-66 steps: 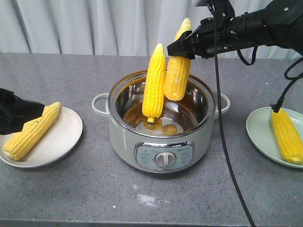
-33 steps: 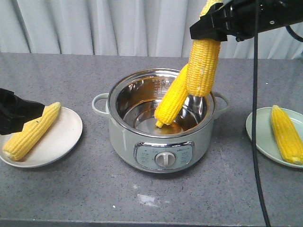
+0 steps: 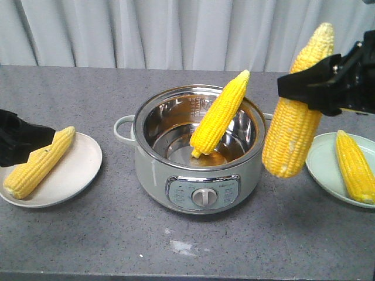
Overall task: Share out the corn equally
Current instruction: 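Lift the held cob out of the pot with the right gripper, then move the left gripper from the white plate toward the pot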
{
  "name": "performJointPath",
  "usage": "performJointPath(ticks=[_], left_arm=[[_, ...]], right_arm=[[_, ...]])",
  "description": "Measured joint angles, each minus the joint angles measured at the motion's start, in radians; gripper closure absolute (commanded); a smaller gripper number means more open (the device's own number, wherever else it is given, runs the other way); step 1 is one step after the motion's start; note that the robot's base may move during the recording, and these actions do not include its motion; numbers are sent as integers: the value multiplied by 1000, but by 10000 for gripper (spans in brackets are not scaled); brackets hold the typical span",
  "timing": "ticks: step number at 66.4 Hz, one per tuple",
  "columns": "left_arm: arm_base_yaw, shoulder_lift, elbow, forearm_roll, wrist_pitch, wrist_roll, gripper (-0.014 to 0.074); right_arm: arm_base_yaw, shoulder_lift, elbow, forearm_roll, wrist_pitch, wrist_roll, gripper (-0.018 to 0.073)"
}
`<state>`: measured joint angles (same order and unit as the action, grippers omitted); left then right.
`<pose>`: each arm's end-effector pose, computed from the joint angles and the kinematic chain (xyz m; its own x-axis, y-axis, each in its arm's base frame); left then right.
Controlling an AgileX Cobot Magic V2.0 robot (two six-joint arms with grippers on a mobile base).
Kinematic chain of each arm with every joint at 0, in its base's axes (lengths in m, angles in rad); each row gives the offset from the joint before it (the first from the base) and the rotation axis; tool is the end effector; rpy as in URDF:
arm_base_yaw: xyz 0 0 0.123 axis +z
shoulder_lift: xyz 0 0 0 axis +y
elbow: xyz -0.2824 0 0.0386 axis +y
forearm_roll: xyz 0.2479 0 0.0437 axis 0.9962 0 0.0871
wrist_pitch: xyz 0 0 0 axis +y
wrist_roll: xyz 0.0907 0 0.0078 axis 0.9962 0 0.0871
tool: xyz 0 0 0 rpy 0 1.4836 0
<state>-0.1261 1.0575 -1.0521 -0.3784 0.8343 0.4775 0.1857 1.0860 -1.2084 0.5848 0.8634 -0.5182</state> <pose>0.2043 -0.0510 0.3728 -0.5659 0.2801 -0.7755 0.4581 0.8888 -0.0133 0.2023 0.0769 0.4203 -0.4638 -0.1903 -0.8652 -0.5716 0.8104 0.1282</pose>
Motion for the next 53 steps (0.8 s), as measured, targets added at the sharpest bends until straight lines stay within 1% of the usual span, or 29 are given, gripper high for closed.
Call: performJointPath(ticks=[16,27,39,53], left_arm=[[0,0,0,0,0,0,94],[0,0,0,0,0,0,94],[0,0,0,0,0,0,94],[0,0,0,0,0,0,94]], right_arm=[[0,-170,150,0,0,0,363],[0,-257,216,0,2,0,363],[0,-322,246,0,4,0,363],[0,-333,247,0,4,0,363]])
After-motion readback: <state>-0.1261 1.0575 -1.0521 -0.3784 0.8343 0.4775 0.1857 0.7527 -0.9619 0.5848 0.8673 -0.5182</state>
